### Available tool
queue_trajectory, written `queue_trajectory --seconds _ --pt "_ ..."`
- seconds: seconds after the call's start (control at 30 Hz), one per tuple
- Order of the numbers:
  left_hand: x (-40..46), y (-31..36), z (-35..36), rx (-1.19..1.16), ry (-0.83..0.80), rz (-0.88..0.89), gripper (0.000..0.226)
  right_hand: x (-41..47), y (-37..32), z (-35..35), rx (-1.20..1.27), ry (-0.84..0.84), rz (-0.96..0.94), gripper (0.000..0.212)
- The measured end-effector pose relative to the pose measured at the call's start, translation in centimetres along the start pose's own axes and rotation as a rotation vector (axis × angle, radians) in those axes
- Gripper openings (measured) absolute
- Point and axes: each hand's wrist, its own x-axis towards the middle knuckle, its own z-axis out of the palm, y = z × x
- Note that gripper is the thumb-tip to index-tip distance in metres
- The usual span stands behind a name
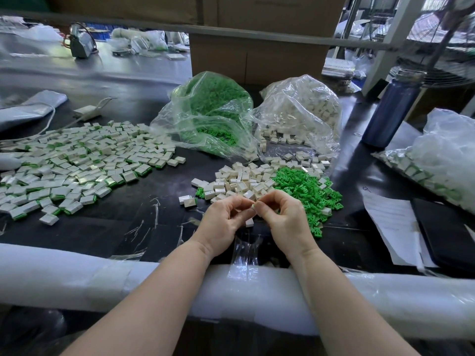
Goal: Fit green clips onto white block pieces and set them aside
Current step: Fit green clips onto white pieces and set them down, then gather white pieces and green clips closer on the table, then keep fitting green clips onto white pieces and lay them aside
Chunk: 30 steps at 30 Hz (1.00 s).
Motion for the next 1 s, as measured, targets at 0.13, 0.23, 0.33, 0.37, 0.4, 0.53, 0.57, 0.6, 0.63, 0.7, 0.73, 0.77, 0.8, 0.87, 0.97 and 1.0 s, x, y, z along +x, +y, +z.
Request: queue_trajectory --seconds 0.13,0.23,0.33,0.37,0.4,0.53,0.57,0.6,0.63,0.7,0.73,0.77,0.8,0.87,0.97,1.0 --pt "0.2 -0.1 0.0 0.017 0.102 0.028 0.015 0.0 -0.1 0.0 -0.025 0.05 -0.028 0.006" --pt "0.3 -0.4 -0.1 -0.028 0.269 -0.017 0.022 0.0 -0.1 -0.2 -0.004 0.111 -0.018 0.01" --pt "0.6 -0.9 -0.7 0.114 0.538 -0.029 0.021 0.1 0.1 -0.3 -0.035 0.144 0.003 0.008" --pt "0.6 -1.1 -0.9 0.168 0.616 -0.043 0.021 0.1 0.1 -0.2 -0.048 0.157 0.004 0.008" --pt "0.7 -1.1 -1.1 0.2 0.674 -0.056 0.021 0.1 0.2 -0.2 -0.06 0.172 0.005 0.008" --pt "0.7 -1.3 -1.3 0.276 0.72 -0.13 0.026 0.2 0.5 -0.4 -0.114 0.231 0.018 0.01" --pt "0.7 -1.3 -1.3 0.296 0.709 -0.159 0.028 0.2 0.5 -0.5 -0.135 0.249 0.016 0.01" --pt "0.7 -1.3 -1.4 0.313 0.698 -0.189 0.03 0.2 0.6 -0.5 -0.159 0.273 0.01 0.011" --pt "0.8 -1.4 -1.4 0.33 0.69 -0.217 0.031 0.3 0.6 -0.6 -0.183 0.302 0.004 0.011" --pt "0.8 -1.4 -1.4 0.366 0.68 -0.267 0.031 0.3 0.6 -0.8 -0.214 0.363 0.017 0.011" --pt "0.8 -1.4 -1.4 0.381 0.676 -0.288 0.029 0.4 0.7 -0.9 -0.225 0.39 0.036 0.01" --pt "0.8 -1.4 -1.3 0.392 0.669 -0.307 0.027 0.4 0.7 -1.0 -0.239 0.412 0.058 0.009" --pt "0.8 -1.4 -1.3 0.4 0.658 -0.326 0.025 0.4 0.8 -1.1 -0.258 0.427 0.079 0.009" --pt "0.7 -1.4 -1.3 0.411 0.632 -0.348 0.026 0.4 0.8 -1.2 -0.304 0.436 0.129 0.008" --pt "0.6 -1.3 -1.2 0.464 0.582 -0.326 0.038 0.4 0.8 -1.3 -0.381 0.422 0.207 0.007" --pt "0.6 -1.3 -1.2 0.488 0.564 -0.307 0.042 0.4 0.8 -1.3 -0.406 0.414 0.225 0.008"
